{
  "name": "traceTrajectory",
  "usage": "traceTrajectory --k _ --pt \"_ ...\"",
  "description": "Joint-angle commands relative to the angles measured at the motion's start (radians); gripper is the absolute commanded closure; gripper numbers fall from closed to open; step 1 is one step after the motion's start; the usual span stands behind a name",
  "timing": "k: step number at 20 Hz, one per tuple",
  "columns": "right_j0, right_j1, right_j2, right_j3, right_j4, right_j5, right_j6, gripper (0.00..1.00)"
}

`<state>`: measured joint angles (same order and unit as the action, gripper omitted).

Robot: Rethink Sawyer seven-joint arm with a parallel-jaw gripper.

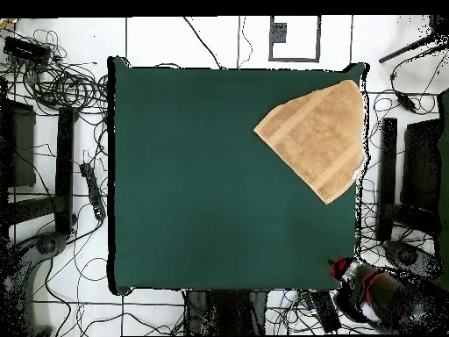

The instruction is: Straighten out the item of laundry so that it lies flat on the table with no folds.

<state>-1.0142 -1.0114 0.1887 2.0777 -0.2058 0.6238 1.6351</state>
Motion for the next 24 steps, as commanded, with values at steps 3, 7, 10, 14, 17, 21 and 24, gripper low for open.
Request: traceTrajectory --k 3,7,10,14,17,21,24 --pt "-0.104 0.002 0.223 0.003 -0.137 0.172 -0.468 0.00" --pt "-0.095 0.072 0.282 -0.035 -0.170 0.151 -0.397 0.00" --pt "-0.088 0.117 0.312 -0.063 -0.178 0.133 -0.365 0.00" --pt "-0.054 0.188 0.321 -0.129 -0.215 0.115 -0.325 0.00" --pt "-0.019 0.245 0.316 -0.194 -0.253 0.085 -0.292 0.00" --pt "0.028 0.332 0.310 -0.301 -0.276 0.120 -0.271 0.00" --pt "0.058 0.410 0.306 -0.381 -0.290 0.122 -0.267 0.00"
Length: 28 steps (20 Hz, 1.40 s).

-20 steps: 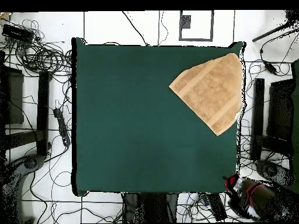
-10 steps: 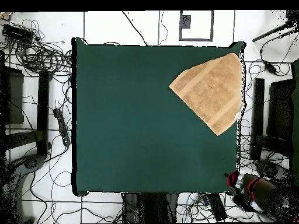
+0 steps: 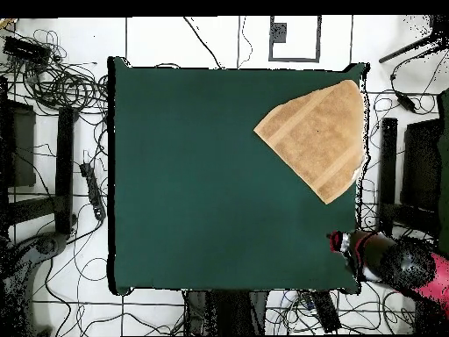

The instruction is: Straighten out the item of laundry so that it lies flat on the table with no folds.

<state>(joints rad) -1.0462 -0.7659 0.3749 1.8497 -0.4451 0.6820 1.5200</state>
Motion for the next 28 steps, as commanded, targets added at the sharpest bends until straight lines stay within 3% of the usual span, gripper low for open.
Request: traceTrajectory --k 1,5,9,28 --pt "0.098 0.183 0.118 -0.174 -0.058 0.062 -0.154 0.00" --pt "0.124 0.247 0.123 -0.245 -0.058 0.040 -0.146 0.00" --pt "0.159 0.284 0.125 -0.325 -0.052 0.095 -0.152 0.00" --pt "0.226 0.287 0.143 -0.492 0.017 0.300 -0.159 0.00"
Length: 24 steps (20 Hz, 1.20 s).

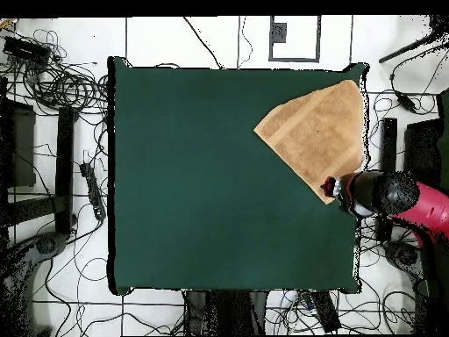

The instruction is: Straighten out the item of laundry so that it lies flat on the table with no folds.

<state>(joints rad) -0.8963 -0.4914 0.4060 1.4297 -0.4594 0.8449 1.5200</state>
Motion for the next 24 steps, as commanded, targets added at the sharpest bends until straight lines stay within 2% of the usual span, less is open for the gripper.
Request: traceTrajectory --k 1,5,12,24 --pt "0.084 0.019 0.112 -0.092 0.032 0.156 -0.160 0.00" --pt "0.113 0.055 0.112 -0.170 0.033 0.210 -0.163 0.00" --pt "0.164 0.160 0.098 -0.258 0.020 0.123 -0.091 0.00" --pt "0.238 0.253 0.072 -0.447 0.011 0.178 -0.117 0.00"
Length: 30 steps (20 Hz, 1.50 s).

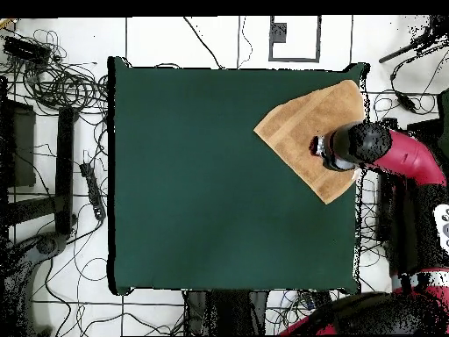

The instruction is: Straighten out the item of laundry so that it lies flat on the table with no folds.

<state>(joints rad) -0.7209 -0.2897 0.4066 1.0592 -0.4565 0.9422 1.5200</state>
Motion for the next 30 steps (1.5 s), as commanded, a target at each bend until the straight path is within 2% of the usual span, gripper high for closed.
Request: traceTrajectory --k 1,5,10,19,25,30 --pt "0.065 0.057 0.071 -0.088 0.007 0.086 -0.124 0.00" --pt "0.073 0.094 0.078 -0.161 0.007 0.113 -0.162 0.00" --pt "0.098 0.169 0.098 -0.303 -0.002 0.154 -0.211 0.00" --pt "0.143 0.241 0.117 -0.468 0.011 0.255 -0.180 0.00" --pt "0.205 0.317 0.142 -0.660 -0.027 0.429 -0.145 0.00" --pt "0.226 0.353 0.173 -0.735 -0.054 0.474 -0.116 0.00"
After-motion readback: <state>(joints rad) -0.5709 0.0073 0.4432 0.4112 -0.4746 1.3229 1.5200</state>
